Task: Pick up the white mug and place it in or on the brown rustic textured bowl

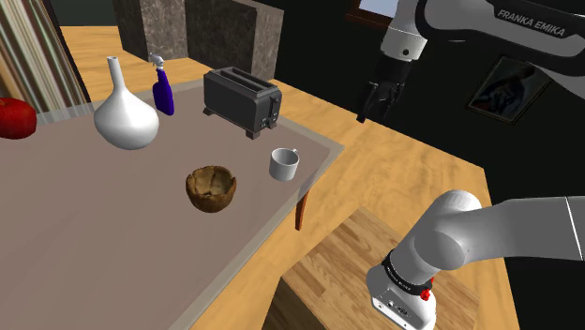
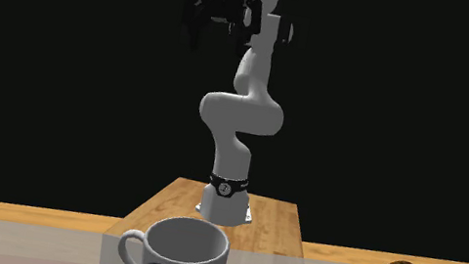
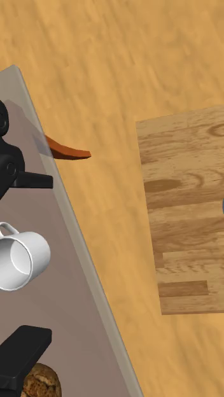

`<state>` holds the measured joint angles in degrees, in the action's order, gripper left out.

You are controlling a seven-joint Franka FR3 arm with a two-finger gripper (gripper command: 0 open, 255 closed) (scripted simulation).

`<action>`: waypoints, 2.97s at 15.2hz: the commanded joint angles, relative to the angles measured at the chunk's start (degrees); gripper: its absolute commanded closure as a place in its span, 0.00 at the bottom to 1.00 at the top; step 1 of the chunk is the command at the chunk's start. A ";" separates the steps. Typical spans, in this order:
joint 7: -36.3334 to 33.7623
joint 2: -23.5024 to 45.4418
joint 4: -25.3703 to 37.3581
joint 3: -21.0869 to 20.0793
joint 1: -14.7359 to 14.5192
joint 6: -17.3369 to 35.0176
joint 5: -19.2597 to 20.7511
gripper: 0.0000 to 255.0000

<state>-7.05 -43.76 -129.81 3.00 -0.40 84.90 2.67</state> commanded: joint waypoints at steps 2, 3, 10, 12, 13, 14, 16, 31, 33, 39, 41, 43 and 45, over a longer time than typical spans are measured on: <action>-0.68 0.82 -0.98 -0.47 -0.13 1.91 -0.28 0.00; -1.36 1.73 -1.88 -0.94 -0.27 3.82 -0.54 0.00; -5.95 10.29 -5.90 -4.14 -1.21 17.18 -1.88 0.00; -7.25 13.41 -6.30 -5.04 -1.41 20.90 -2.07 0.00; -7.91 15.06 -6.37 -5.49 -1.51 22.73 -2.12 0.00; -8.57 16.77 -6.36 -5.93 -1.59 24.53 -2.15 0.00; -9.92 20.36 -6.07 -6.78 -1.73 28.04 -2.08 0.00; -18.97 44.93 1.01 -10.40 -2.40 46.33 2.09 0.00; -19.15 45.88 0.46 -10.35 -2.36 47.82 2.37 0.00; -19.41 47.17 -0.18 -10.26 -2.32 49.73 2.75 0.00; -19.41 47.17 -0.18 -10.26 -2.32 49.73 2.75 0.00; -19.41 47.17 -0.17 -10.27 -2.32 49.71 2.75 0.00; -19.41 47.17 -0.17 -10.27 -2.32 49.71 2.75 1.00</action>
<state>-26.47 3.41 -129.98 -7.27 -2.72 134.61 5.42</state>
